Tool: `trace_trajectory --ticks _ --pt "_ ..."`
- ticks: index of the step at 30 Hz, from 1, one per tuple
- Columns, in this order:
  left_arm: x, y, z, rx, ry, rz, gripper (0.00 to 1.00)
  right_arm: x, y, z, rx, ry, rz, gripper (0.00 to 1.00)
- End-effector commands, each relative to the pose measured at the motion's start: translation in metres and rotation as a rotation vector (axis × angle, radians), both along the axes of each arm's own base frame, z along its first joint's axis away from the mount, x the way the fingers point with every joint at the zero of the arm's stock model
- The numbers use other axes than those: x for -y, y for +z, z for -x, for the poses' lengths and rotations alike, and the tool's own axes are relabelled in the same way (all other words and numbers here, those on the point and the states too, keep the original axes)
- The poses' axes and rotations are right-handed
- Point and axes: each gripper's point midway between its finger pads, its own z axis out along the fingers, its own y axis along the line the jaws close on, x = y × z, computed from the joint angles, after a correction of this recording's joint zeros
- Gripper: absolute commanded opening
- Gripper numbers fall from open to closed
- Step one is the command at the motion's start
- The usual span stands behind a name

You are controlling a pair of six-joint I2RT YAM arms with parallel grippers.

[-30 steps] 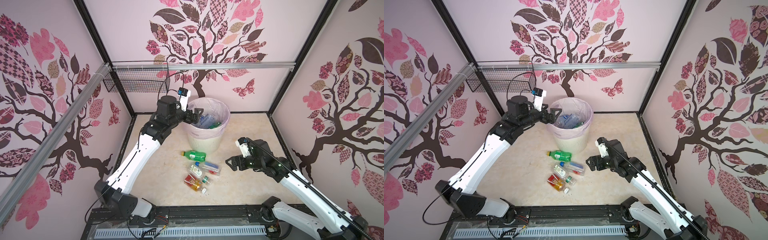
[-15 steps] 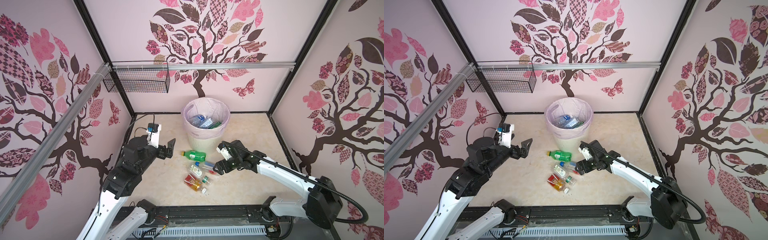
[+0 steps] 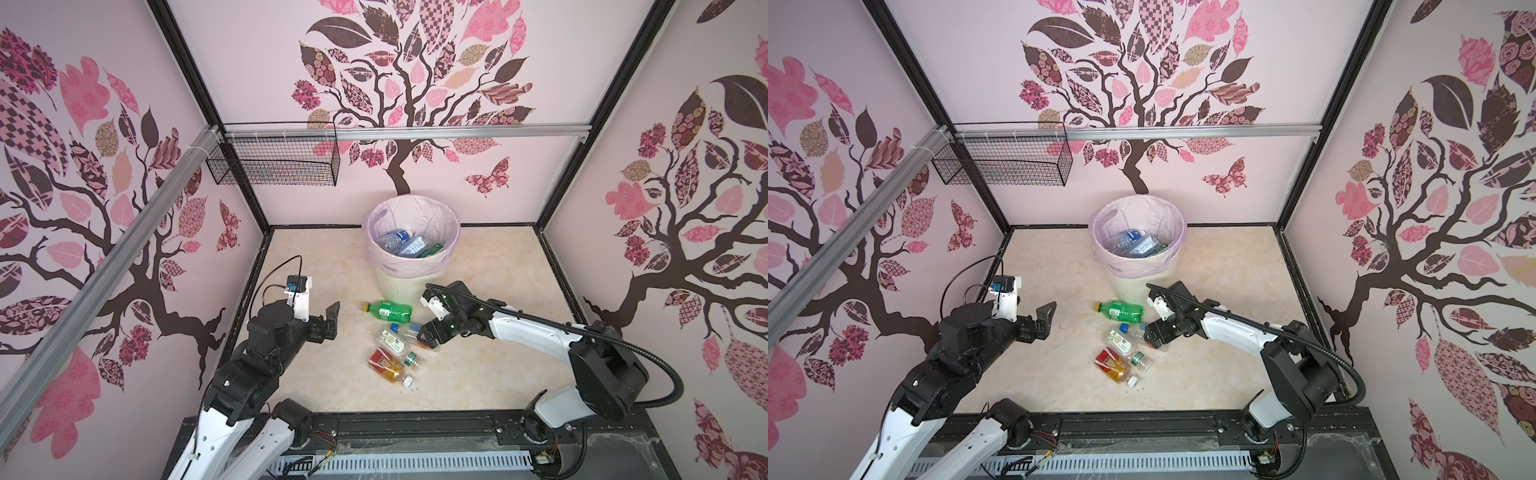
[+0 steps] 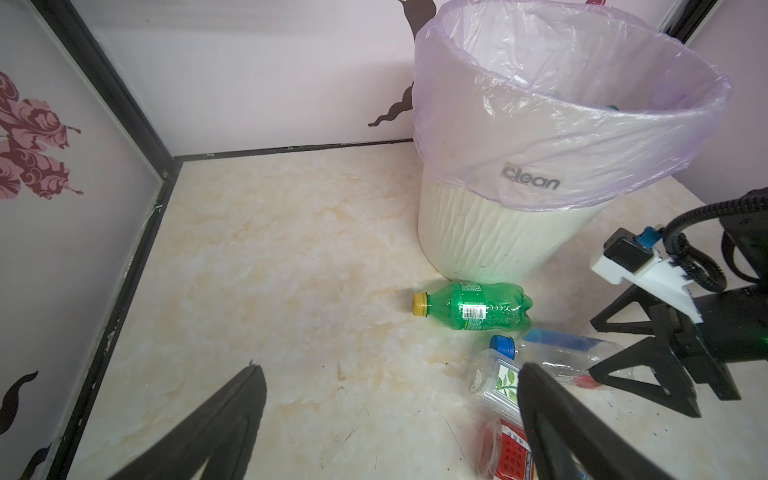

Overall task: Throw the plastic bottles in the bin
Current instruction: 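Draw the left gripper back while the right gripper lowers onto the blue-capped clear bottle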

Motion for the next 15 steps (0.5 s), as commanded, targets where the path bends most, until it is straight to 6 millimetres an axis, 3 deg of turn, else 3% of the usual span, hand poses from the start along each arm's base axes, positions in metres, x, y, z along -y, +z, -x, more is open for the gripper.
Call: trace_trajectory --ticks 1,8,15 --pt "-0.004 -0.009 0.001 -0.01 0.012 -0.018 0.98 -0.016 -0.004 0.001 0.004 0.054 0.002 0.92" --pt "-0.006 -0.008 0.003 -0.005 0.01 -0.033 0.98 -0.016 -0.027 0.003 -0.036 0.037 0.076 0.89" --pt "-0.007 -0.008 0.003 -0.003 0.009 -0.047 0.98 -0.01 -0.032 0.003 -0.049 0.0 0.105 0.73"
